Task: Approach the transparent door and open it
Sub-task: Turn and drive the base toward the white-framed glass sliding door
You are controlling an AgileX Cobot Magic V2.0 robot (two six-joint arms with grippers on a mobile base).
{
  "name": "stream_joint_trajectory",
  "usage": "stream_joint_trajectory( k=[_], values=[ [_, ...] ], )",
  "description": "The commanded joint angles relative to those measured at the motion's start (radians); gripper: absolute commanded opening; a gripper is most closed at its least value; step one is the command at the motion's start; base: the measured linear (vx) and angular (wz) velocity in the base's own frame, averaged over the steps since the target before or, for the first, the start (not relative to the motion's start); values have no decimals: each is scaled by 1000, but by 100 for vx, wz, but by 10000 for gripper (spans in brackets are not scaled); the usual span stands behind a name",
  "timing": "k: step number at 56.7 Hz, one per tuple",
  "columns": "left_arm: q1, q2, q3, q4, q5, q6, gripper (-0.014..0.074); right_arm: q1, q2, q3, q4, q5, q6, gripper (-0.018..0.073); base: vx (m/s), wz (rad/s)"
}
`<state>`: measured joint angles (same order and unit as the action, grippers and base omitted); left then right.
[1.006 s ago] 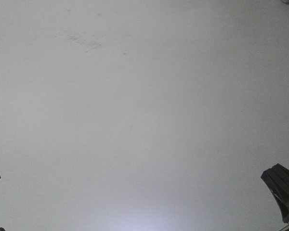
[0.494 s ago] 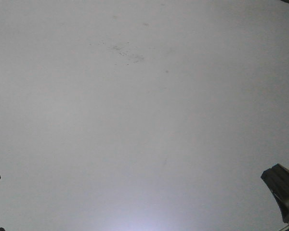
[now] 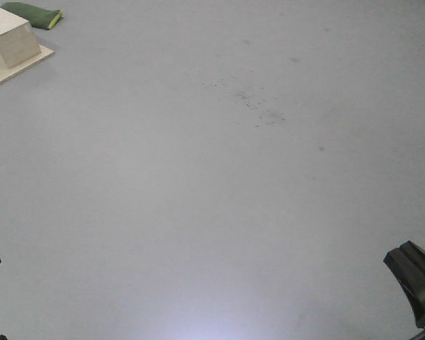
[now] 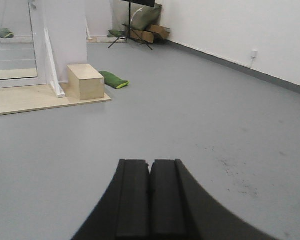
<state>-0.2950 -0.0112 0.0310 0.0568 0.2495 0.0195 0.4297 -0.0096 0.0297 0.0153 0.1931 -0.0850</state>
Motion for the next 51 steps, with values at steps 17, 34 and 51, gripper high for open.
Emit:
stream_joint_trajectory(
  k=[17,34,51],
  values=[
    [-6,-14,8,-2,-75,0,0,-3,-16,4,-5,-86,-4,-1,59,48],
    [-6,-14,8,-2,-75,0,0,-3,-16,4,-5,-86,-4,-1,58,49],
    [-6,-14,8,-2,-74,0,1,-3,-16,4,-5,-86,-4,-1,58,50]
  ],
)
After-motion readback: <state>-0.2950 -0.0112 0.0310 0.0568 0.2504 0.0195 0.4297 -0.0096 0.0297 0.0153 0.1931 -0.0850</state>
